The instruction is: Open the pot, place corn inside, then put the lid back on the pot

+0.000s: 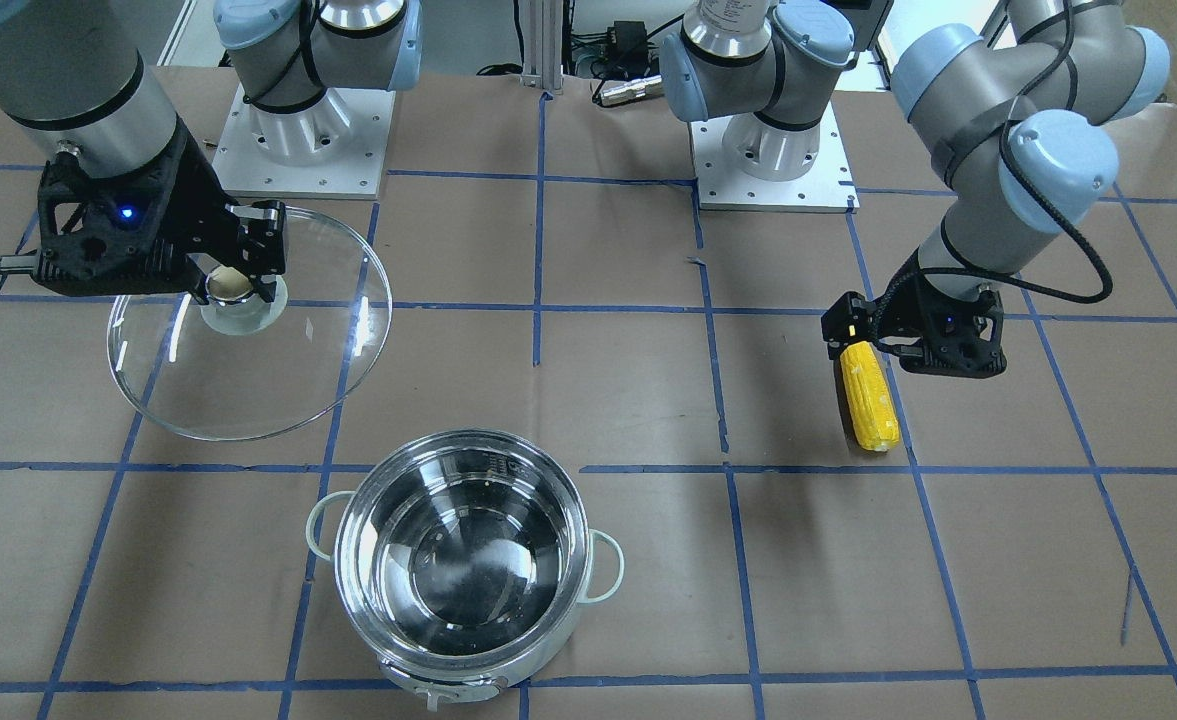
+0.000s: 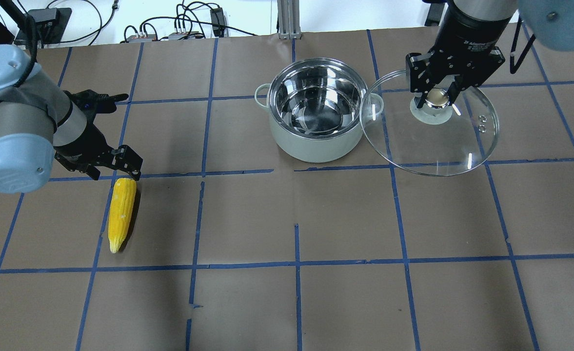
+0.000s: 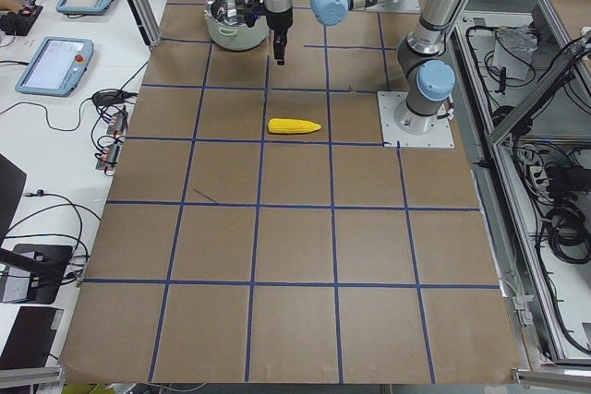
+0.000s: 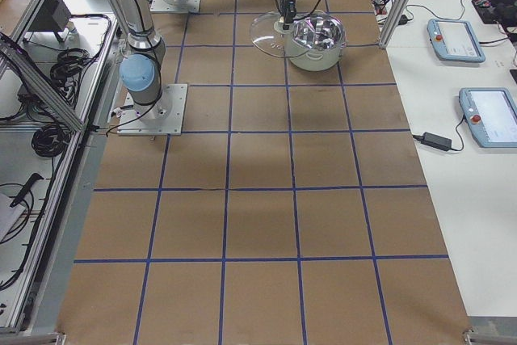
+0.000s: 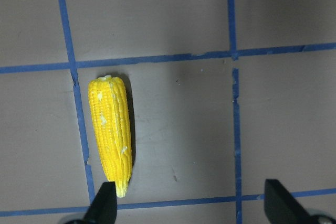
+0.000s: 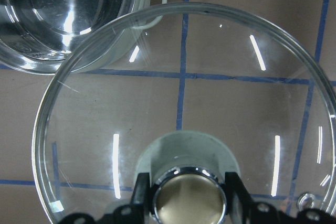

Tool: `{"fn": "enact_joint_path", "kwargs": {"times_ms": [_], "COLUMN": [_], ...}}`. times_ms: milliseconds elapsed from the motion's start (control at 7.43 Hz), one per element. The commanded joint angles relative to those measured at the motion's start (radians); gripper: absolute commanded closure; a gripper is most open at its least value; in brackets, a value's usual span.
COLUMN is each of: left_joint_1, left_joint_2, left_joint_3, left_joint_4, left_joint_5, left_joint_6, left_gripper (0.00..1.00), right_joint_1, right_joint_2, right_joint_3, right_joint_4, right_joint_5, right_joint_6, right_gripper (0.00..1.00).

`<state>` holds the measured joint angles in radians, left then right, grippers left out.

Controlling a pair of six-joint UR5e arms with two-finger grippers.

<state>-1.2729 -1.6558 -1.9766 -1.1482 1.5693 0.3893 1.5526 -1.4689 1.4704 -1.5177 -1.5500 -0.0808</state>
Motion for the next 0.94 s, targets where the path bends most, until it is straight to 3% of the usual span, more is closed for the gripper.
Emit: {"fn": "enact_joint_path", "kwargs": {"times_ms": [0,538,808], "left_joint_1": [0.076,0.101,0.086], "left_joint_2": [-0.071,-0.196,-0.213], "left_joint_3": [-0.030,-0.041,-0.038], "left_joint_4": [0.064,0.148,0.153], "left_joint_5": [0.005,0.000,0.011], "left_joint_6": [0.126,0.149,0.024], "left_gripper": [0.00,0.01,0.24], "right_joint_1": [-0.003,-0.012,-0.012], "right_joint_2": [0.015,0.021,0.022], "right_joint_3": [0.004,0.005,0.005], "right_joint_4": [-0.021,-0.022,-0.025], "right_joint_5": [-0.001,0.002,0.001], "right_joint_6": [-0.001,-0.005,-0.007], "right_gripper": [0.73,0.73,0.73]}}
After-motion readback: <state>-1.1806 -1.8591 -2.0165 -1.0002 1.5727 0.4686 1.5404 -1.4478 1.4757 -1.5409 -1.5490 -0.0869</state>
